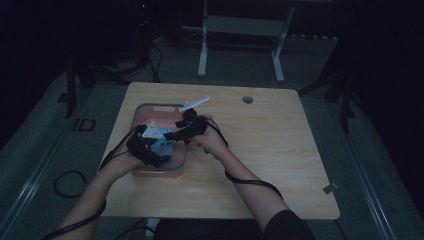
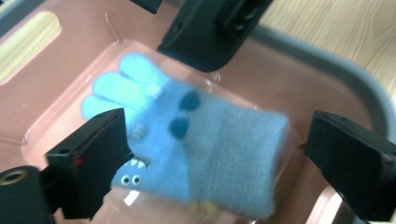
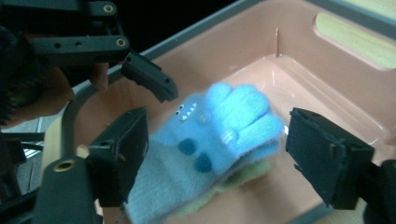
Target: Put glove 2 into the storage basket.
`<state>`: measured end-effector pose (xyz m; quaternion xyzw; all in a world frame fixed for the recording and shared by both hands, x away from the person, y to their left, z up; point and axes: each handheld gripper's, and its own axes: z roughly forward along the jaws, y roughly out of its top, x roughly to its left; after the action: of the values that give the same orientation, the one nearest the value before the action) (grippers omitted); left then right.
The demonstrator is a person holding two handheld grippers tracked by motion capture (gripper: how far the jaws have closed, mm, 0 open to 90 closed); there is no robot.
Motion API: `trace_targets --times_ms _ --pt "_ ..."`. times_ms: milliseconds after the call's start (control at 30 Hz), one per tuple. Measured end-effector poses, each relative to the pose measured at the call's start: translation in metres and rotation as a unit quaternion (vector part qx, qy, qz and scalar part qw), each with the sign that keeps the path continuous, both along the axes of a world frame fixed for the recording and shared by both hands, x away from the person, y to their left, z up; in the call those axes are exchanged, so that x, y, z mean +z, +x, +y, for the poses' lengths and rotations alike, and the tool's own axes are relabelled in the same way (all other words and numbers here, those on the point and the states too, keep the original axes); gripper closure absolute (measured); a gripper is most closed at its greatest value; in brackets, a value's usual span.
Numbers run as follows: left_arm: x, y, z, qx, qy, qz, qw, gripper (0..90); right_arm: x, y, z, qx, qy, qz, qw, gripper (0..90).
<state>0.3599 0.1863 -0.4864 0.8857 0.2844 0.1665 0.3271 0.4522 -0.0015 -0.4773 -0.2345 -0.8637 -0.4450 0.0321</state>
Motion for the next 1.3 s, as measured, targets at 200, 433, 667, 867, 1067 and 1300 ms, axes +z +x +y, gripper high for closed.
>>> trace_targets --times_ms 200,433,667,867,1067,1300 --pt "0.008 -0.004 -0.012 -0.01 -0.033 -0.008 0.9994 2.0 0.005 -0.003 -0.011 0.004 -0.005 -0.024 0.9997 19.1" --pt "0.013 -0.008 -0.028 -0.023 -0.046 -0.024 0.9984 2.0 0.011 -0.005 -0.03 -0.002 -0.008 -0.041 0.9991 19.1" --pt "0.017 -0.008 -0.044 -0.037 -0.054 -0.022 0.9976 2.0 0.017 -0.007 -0.053 -0.011 -0.012 -0.054 0.9984 19.0" --pt "0.02 -0.009 -0.055 -0.042 -0.064 -0.022 0.9968 2.0 0.015 -0.009 -0.068 -0.017 -0.014 -0.054 0.9983 19.0" --pt "0.023 -0.012 -0.07 -0.049 -0.071 -0.025 0.996 2.0 0.012 -0.012 -0.086 -0.024 -0.021 -0.056 0.9979 18.9" --pt "0.025 -0.017 -0.091 -0.071 -0.08 -0.027 0.9939 2.0 0.011 -0.017 -0.112 -0.039 -0.015 -0.062 0.9972 18.9"
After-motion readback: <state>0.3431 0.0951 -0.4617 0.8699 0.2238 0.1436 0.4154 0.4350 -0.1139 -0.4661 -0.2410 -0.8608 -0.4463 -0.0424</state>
